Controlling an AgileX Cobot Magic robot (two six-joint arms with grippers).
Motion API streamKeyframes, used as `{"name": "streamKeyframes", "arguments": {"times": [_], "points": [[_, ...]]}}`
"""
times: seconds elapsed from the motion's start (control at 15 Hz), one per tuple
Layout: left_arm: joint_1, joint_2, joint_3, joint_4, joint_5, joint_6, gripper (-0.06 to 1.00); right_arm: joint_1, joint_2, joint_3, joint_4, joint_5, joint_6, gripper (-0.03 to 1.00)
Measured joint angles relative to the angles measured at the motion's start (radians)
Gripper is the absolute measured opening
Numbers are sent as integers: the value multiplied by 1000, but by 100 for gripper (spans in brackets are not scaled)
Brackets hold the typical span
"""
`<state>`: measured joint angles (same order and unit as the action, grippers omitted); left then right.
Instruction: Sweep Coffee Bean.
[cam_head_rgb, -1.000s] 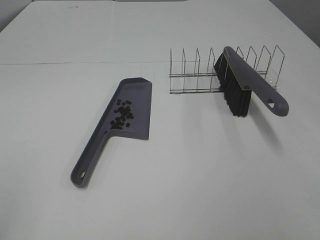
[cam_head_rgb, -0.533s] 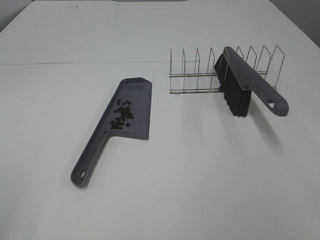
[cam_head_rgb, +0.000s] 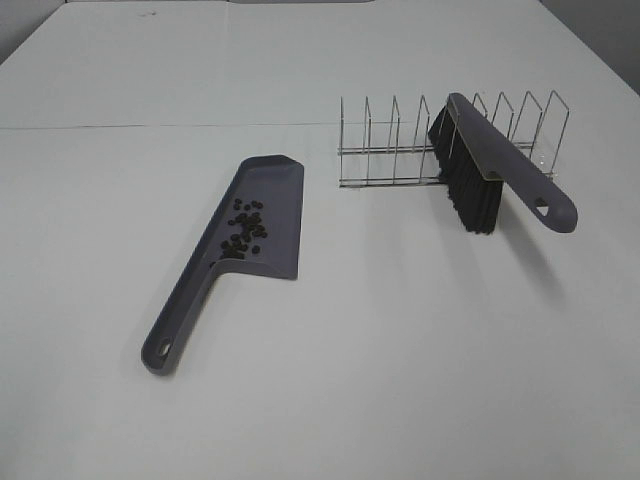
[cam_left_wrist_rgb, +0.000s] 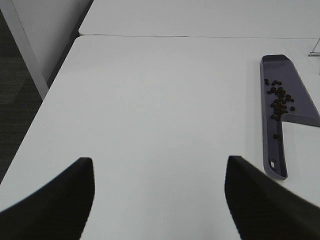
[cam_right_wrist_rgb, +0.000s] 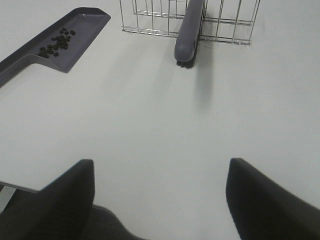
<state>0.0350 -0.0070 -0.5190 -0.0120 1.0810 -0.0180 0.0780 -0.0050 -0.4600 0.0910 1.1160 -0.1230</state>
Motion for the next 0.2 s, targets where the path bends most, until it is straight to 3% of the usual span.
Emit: {"name": "streamKeyframes", "arguments": {"times": [0.2], "points": [[0,0,0,0,0,0,67,0,0,0,0,0,1,65]]}}
